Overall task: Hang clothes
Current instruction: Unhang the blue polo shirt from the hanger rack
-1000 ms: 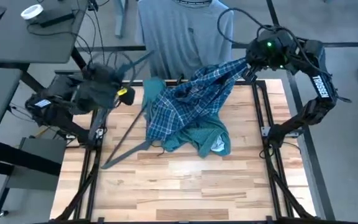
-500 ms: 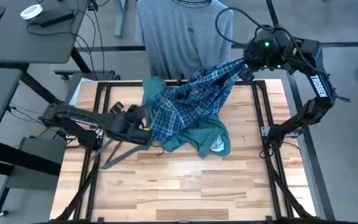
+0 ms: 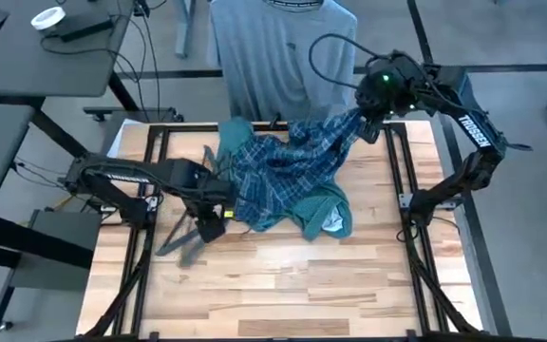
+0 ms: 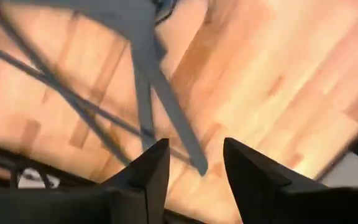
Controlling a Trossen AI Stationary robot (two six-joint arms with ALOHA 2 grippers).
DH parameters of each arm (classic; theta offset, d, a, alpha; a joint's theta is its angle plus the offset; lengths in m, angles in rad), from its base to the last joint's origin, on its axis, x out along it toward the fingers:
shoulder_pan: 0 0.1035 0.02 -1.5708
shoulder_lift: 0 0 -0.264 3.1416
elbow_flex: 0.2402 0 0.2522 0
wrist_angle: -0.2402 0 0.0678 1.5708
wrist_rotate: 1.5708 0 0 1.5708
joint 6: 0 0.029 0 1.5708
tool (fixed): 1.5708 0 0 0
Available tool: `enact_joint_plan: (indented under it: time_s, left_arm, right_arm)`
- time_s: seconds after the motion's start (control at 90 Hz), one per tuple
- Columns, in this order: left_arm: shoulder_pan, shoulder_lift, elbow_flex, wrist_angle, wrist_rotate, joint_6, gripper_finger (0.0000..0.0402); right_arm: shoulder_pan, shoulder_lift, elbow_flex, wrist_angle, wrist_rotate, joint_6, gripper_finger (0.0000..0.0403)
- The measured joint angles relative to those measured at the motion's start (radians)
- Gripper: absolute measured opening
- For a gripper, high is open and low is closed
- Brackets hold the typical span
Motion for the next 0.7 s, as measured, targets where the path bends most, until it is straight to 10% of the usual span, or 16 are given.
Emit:
enact_joint_plan:
  time_s: [0.444,0.7]
  left_arm:
    - [0.209,-0.002,0.481,-0.004,-0.264,0.21,0.0131]
    - [0.438,-0.002,0.561,0.082,-0.305,0.533,0.0131]
  right_arm:
    - [0.022,0.027,0.011,-0.04,-0.39,0.119,0.016]
    - [-0.038,0.023,0.146,0.252,-0.32,-0.071,0.0218]
